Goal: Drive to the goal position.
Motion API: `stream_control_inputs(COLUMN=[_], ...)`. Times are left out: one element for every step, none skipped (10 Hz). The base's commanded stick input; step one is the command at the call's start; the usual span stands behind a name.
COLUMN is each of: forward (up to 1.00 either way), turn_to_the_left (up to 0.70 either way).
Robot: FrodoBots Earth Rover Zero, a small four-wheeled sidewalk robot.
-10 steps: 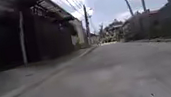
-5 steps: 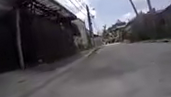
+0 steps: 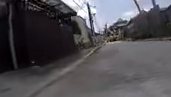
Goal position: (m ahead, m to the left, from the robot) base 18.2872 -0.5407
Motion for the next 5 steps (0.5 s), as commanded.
stream_control_inputs(forward=[1.00,1.00,1.00,1.00,1.00], turn_to_the_left=[-0.40,-0.40,-0.28,-0.06,0.00])
